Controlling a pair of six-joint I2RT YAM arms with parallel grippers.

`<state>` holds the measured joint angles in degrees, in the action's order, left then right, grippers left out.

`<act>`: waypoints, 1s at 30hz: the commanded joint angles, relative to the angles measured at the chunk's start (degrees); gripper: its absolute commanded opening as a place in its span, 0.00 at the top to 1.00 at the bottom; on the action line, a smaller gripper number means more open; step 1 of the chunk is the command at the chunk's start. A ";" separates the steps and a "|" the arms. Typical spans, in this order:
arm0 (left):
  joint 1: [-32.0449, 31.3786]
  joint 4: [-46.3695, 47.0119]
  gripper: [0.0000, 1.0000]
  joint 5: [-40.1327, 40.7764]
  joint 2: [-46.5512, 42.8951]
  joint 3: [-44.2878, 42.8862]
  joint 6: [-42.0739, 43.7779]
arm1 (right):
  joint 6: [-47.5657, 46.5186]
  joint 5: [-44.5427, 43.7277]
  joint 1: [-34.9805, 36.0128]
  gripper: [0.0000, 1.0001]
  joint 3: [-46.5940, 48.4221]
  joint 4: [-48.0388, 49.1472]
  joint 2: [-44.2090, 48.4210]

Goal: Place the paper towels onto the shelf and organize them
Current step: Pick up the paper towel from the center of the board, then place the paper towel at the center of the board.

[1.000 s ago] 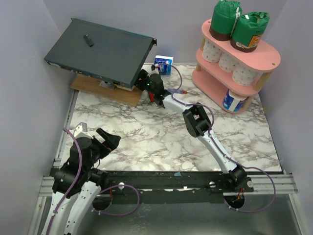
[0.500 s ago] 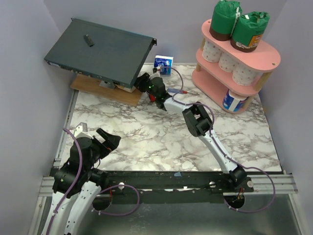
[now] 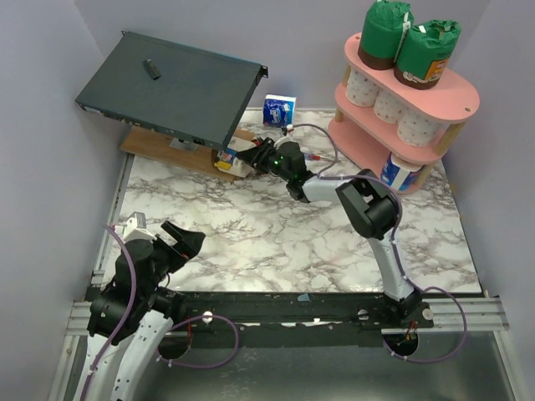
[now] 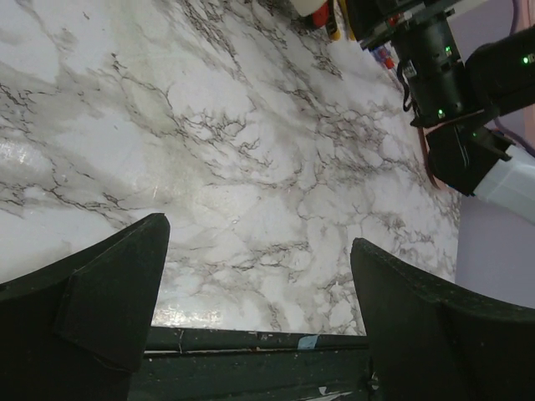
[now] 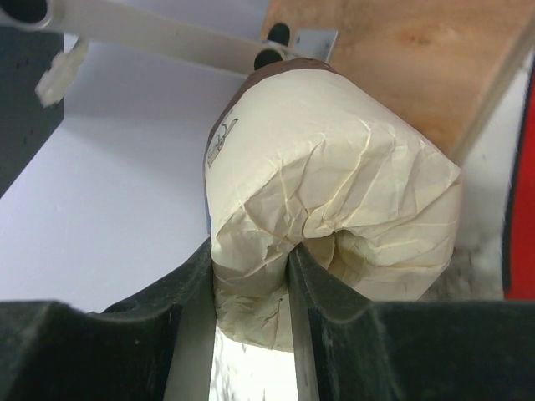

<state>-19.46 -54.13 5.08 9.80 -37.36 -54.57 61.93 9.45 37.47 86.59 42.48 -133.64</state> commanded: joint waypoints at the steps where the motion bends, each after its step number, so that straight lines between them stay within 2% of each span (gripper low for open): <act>1: 0.37 0.77 0.07 -1.85 -1.39 -0.25 -1.39 | -0.61 1.21 -0.31 0.69 -13.44 7.50 12.86; 4: 0.34 2.26 0.08 -3.65 -1.47 0.27 -2.09 | -2.59 0.72 -0.34 0.70 -24.36 6.82 21.72; 7: 0.30 4.46 0.10 -5.08 -1.03 0.52 -2.72 | -7.71 -0.57 -0.06 0.71 -31.88 -0.33 32.64; 14: 0.22 13.75 0.15 -13.26 0.49 5.53 -5.38 | -20.09 -6.83 0.73 0.72 -40.17 -27.98 57.50; 18: -0.10 17.81 0.18 -16.03 4.83 7.61 -5.42 | -27.08 -9.27 0.88 0.71 -40.45 -44.63 68.82; 23: -3.84 21.86 0.20 -15.49 12.15 6.98 -4.18 | -33.73 -12.80 1.32 0.71 -36.73 -63.32 74.45; 30: -21.14 25.32 0.20 -3.50 26.08 0.85 -4.46 | -38.85 -17.50 2.76 0.70 -32.62 -75.21 73.82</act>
<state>-33.36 -34.22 -5.15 30.30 -32.60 -59.18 28.56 -3.36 39.33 49.76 -22.72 -59.44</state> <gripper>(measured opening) 0.802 0.330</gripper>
